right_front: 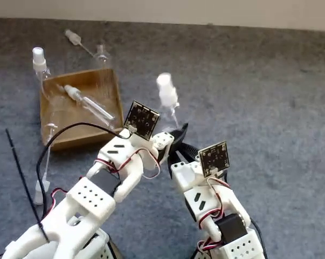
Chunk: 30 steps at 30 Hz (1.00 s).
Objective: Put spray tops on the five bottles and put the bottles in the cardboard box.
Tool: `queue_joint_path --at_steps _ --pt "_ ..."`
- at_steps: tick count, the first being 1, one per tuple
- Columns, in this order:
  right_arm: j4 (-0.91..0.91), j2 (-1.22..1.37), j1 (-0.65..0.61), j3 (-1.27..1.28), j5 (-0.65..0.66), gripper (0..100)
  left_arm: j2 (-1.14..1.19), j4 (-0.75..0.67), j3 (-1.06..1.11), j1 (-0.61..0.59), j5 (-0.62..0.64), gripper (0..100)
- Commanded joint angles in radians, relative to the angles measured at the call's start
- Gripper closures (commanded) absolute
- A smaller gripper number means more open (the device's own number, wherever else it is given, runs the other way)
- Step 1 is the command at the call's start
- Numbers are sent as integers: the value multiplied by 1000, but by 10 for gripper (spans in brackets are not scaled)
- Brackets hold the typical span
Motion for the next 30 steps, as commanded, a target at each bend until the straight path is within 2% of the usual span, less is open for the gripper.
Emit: queue_joint_path --at_steps 1,7,21,26,30 --pt "-25 -16 24 8 11 991 -94 40 -12 77 3 916" --pt "-22 -16 24 8 11 991 -120 37 5 -2 2 916" --pt "-24 -16 24 58 11 991 -117 43 -122 -427 -2 916" --pt "-24 -16 24 61 11 991 -94 169 -231 -561 -3 913" --pt "-24 -16 24 82 11 991 62 176 -355 -653 -3 912"
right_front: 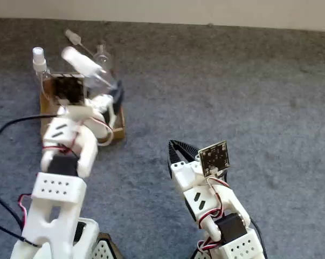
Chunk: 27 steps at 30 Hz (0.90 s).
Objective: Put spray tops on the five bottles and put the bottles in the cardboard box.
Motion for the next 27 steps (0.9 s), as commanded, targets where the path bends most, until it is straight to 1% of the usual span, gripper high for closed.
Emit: queue_joint_path --at_steps 1,4,7,10,12,15,22,27 --pt "-22 -16 13 82 12 991 177 5 -186 -105 -8 912" --pt "-22 -16 13 84 12 991 338 -2 -226 -160 -8 912" --pt "-22 -16 13 84 12 991 463 -80 -231 -193 -8 912" --pt "-22 -16 13 84 12 991 542 -144 -231 -217 -8 912" --pt "-22 -16 13 84 12 991 568 -157 -229 -225 -8 912" --pt "-22 -16 13 84 12 991 573 -152 -219 -229 -8 912" --pt "-22 -16 13 85 12 991 564 -160 -116 -240 -11 912" --pt "-22 -16 13 85 12 991 397 -160 -5 -239 -11 912"
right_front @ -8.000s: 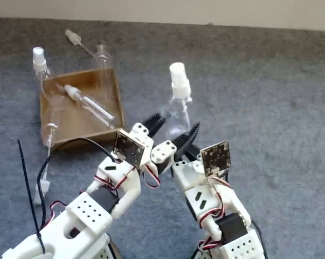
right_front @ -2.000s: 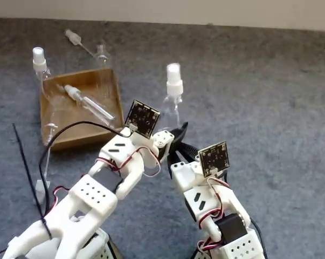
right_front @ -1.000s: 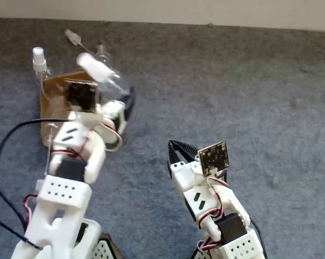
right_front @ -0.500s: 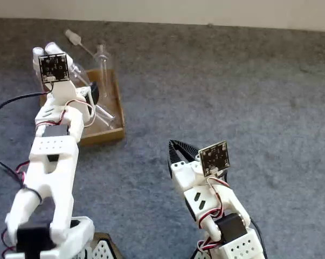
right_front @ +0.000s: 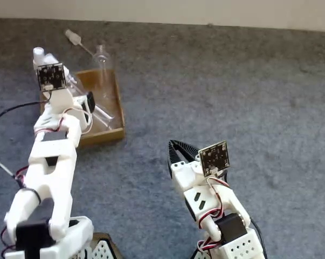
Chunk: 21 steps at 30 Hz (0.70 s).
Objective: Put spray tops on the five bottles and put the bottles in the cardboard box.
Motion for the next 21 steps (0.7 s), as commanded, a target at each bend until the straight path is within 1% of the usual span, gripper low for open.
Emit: queue_joint_path --at_steps 1,4,6,11,16,21 --pt "-22 -16 10 85 12 991 -185 -17 79 -1 -14 912" --pt "-22 -16 10 85 12 991 -278 -15 114 2 -14 912" --pt "-22 -16 10 85 12 991 -298 -14 136 1 -15 912" --pt "-22 -16 10 87 12 991 -295 -17 182 -2 -138 912" --pt "-22 -16 10 88 12 991 -295 -17 191 -7 -146 912" --pt "-22 -15 10 113 12 991 -294 -17 203 -44 -144 912"
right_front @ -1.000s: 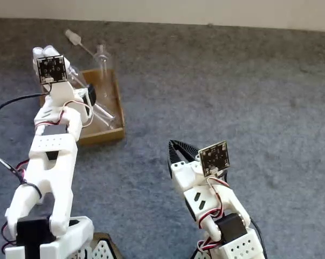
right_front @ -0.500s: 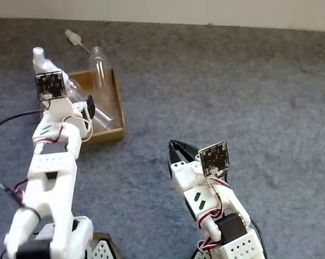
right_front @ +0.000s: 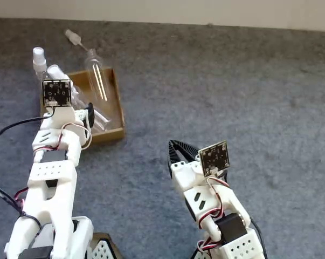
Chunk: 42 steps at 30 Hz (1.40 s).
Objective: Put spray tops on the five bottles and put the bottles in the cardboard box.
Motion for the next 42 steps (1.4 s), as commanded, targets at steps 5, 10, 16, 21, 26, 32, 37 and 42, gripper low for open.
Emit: queue_joint_path --at_steps 5,10,16,21,26,32,37,42 --pt "-22 -15 10 113 12 991 -41 -127 82 -38 -12 912" --pt "-22 -15 10 113 12 991 -39 -288 151 -21 -9 912" --pt "-22 -15 10 113 12 991 111 -302 96 -18 -8 912" --pt "-22 -15 10 113 12 991 292 -413 56 -18 -8 912" --pt "-22 -15 10 113 12 991 400 -542 56 -18 -6 912" --pt "-22 -15 10 113 12 991 412 -542 56 -19 -11 912" --pt "-22 -15 10 113 12 991 412 -540 56 -21 -9 912" --pt "-22 -15 10 113 12 991 412 -540 79 -19 -11 838"
